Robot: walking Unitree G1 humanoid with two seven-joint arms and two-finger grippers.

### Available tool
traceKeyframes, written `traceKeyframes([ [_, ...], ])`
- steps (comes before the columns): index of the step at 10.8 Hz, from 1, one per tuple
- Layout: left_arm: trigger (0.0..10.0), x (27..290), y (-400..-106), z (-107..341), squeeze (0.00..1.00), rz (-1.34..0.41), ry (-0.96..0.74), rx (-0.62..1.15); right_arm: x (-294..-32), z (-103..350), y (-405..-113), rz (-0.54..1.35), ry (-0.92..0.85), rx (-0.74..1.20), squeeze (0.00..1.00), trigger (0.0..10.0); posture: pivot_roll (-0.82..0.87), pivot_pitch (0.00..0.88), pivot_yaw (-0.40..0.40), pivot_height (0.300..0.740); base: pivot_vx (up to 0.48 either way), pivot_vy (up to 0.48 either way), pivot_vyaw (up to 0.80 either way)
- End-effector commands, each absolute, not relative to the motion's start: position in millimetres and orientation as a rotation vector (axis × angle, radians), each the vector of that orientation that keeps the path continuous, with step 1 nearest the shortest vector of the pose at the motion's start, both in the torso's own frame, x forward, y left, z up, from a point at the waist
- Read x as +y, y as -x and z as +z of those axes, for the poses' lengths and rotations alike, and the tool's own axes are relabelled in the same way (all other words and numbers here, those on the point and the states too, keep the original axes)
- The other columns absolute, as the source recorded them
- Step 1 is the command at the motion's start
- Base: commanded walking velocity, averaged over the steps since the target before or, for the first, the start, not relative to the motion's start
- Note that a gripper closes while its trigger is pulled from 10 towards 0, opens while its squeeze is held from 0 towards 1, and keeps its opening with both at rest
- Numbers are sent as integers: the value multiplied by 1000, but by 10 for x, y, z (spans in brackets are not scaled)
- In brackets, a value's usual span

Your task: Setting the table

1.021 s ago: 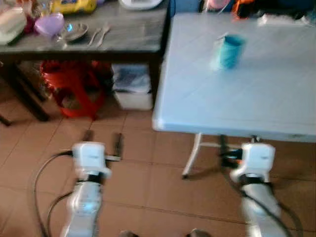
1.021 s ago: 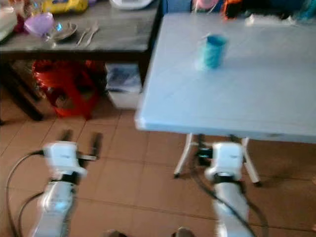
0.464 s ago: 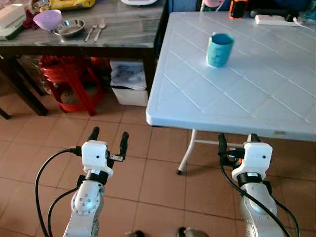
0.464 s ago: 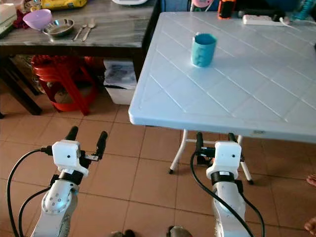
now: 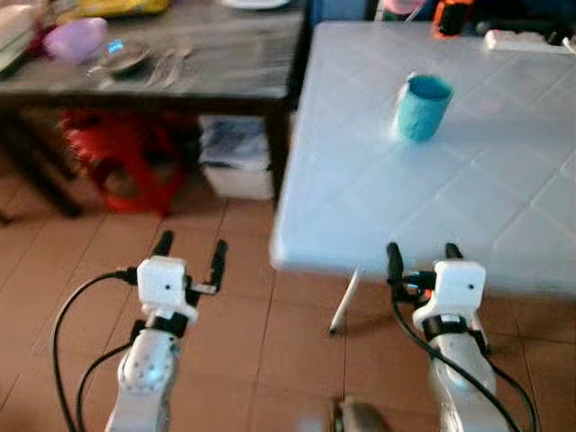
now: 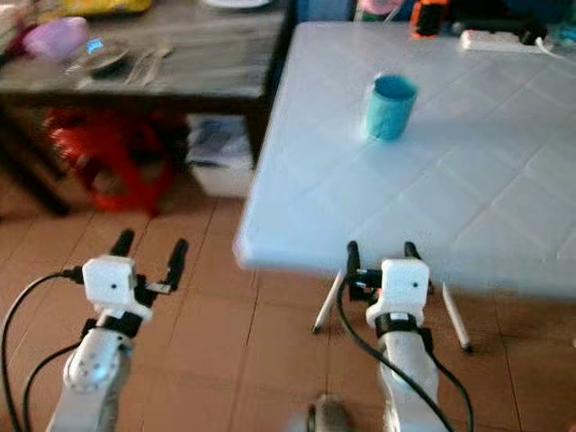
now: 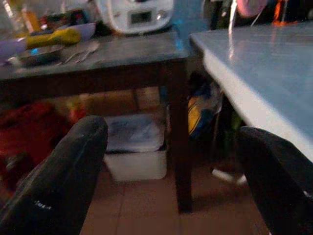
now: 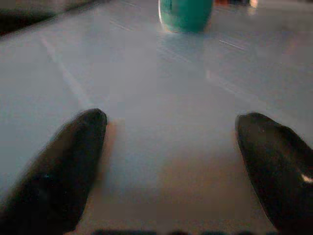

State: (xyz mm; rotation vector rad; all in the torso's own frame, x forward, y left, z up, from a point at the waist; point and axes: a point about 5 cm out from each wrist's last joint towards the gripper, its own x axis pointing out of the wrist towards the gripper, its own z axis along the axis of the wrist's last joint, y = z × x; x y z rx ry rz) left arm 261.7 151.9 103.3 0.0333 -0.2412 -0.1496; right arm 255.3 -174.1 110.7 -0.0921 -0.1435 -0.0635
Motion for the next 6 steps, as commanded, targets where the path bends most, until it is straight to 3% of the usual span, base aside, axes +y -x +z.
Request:
traceKeyframes([
  [1,10000,1545,-2601,1067,0,-161,-41,-250,-1774,1120,-2541,-79,95,-144,0,10000,-107,184,89,740,480,0,0],
  [4,10000,1509,-2618,1077,0,-173,-32,-251,-1763,1174,-2549,-74,107,-169,0,10000,-111,182,90,740,480,0,0],
  [6,10000,1498,-2612,1075,0,-181,-30,-245,-1744,1187,-2550,-73,107,-174,0,10000,-111,182,90,740,315,0,0],
])
